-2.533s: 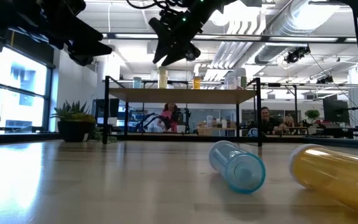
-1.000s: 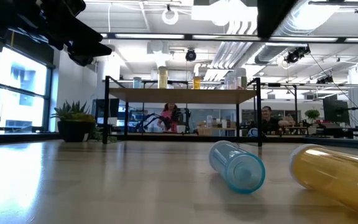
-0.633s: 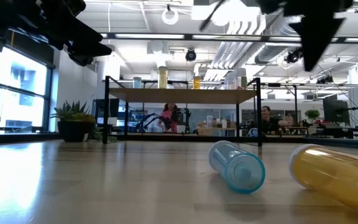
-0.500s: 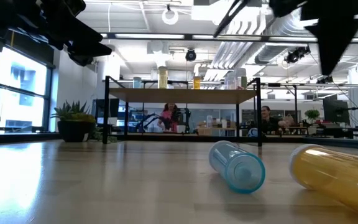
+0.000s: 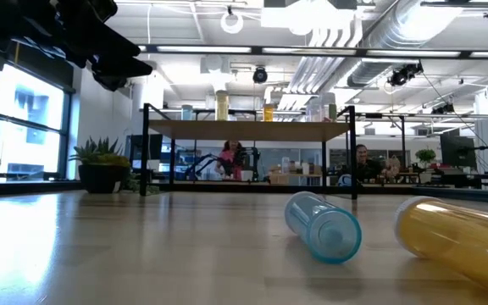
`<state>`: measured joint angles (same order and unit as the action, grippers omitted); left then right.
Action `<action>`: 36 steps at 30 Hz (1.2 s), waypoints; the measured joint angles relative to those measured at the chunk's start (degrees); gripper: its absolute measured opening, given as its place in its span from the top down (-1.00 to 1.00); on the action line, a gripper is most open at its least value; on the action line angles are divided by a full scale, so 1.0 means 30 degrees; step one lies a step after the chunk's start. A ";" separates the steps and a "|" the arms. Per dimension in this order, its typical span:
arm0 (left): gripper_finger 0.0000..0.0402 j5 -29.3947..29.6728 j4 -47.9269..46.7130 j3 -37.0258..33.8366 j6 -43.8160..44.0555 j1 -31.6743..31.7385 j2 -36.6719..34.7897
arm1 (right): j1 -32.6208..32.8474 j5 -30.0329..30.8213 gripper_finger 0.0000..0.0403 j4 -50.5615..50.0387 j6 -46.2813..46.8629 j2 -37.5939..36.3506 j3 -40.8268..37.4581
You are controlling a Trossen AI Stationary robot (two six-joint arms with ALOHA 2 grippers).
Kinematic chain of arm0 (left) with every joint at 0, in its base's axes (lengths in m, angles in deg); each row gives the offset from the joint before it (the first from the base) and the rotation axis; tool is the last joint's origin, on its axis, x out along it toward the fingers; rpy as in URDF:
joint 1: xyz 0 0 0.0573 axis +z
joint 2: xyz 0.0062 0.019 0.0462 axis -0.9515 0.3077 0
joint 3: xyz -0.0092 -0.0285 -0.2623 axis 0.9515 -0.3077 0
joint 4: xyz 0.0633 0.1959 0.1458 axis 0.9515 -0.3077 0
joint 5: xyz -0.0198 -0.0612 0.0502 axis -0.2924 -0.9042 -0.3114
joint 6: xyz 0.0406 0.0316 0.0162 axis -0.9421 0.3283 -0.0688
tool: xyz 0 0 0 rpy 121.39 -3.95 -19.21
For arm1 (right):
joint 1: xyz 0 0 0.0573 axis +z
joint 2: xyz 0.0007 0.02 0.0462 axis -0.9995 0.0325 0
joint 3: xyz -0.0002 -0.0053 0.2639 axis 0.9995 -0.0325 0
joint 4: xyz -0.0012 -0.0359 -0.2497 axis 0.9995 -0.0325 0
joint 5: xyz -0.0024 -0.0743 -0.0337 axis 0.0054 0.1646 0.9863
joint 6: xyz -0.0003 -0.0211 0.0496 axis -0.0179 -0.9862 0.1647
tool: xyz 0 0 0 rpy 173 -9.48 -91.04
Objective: Pick and place medicine bottles onto shelf by color
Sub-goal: Put the right orange pill bottle on the shelf aligned with the orange pill bottle
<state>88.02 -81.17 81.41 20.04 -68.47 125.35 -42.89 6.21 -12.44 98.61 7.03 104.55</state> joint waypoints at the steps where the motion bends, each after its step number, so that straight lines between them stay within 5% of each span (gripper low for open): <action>1: -0.07 0.0000 0.0018 0.0000 0.0157 -0.0005 0.0007 | 0.0314 -0.0225 0.20 -0.0006 0.0399 -0.0110 0.0000; 13: -0.07 0.0000 0.0550 0.0000 0.0875 -0.0005 0.0006 | 0.2391 -0.2429 0.20 0.3164 0.1289 -0.0257 0.0000; 20: -0.07 0.0000 0.0552 0.0000 0.0875 -0.0002 0.0007 | 0.4698 -0.1222 0.20 0.0671 0.5172 -0.0887 -0.0022; 26: -0.07 0.0000 0.0573 0.0000 0.0875 -0.0004 0.0007 | 0.6534 0.1863 0.20 0.0164 0.8336 -0.2311 -0.0015; 36: -0.07 0.0000 0.0581 0.0000 0.0875 -0.0005 0.0007 | 0.7035 0.3388 0.20 0.0669 1.0393 -0.2591 -0.0015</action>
<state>88.02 -79.42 81.41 22.66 -68.49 125.38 -21.79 16.38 -10.43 129.78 -0.74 104.50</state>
